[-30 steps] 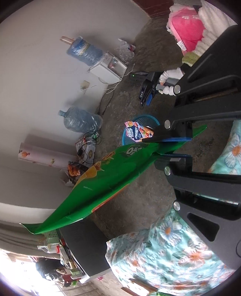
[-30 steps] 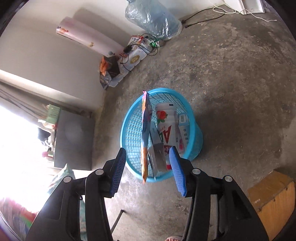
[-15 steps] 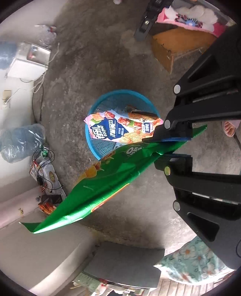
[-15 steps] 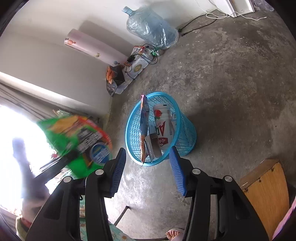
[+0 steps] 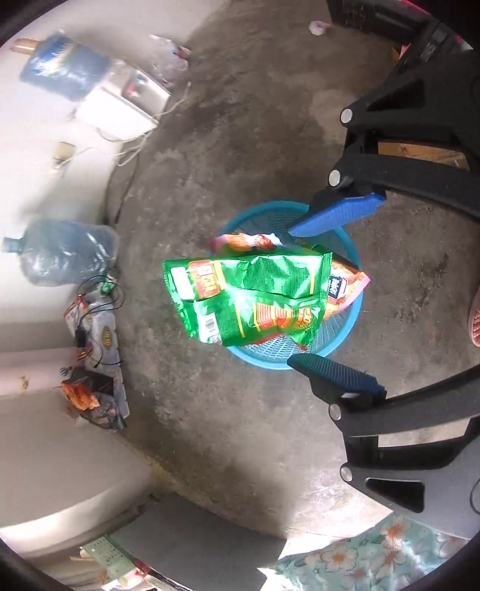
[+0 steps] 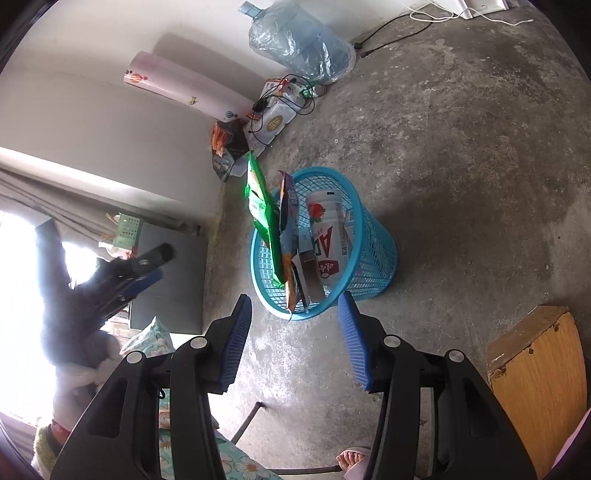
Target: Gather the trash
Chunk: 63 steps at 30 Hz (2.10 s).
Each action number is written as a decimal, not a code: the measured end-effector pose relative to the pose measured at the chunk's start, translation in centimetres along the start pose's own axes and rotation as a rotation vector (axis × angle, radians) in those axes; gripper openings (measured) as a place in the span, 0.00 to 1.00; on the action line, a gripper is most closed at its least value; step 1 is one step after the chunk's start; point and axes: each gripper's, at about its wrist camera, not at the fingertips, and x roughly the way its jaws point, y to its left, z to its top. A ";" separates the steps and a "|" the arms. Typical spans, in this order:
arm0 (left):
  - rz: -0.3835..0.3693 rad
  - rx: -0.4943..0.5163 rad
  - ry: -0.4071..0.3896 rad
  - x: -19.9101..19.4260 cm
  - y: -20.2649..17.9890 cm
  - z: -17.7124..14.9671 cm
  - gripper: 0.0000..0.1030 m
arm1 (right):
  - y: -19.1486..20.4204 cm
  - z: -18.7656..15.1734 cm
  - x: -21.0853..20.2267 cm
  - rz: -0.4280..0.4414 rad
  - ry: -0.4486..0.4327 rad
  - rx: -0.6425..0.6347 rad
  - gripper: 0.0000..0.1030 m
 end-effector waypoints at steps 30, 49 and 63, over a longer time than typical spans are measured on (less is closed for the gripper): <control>0.470 -0.803 -0.498 -40.0 9.9 -37.9 0.92 | 30.4 -23.7 -19.5 0.197 -0.239 -1.178 0.94; 0.455 -0.869 -0.278 -38.5 5.6 -44.4 0.92 | 22.0 -30.7 -21.0 -0.190 -0.010 -1.273 0.94; 0.511 -0.803 -0.284 -39.2 4.1 -42.9 0.92 | 20.9 -28.3 -21.9 -0.235 -0.061 -1.250 0.94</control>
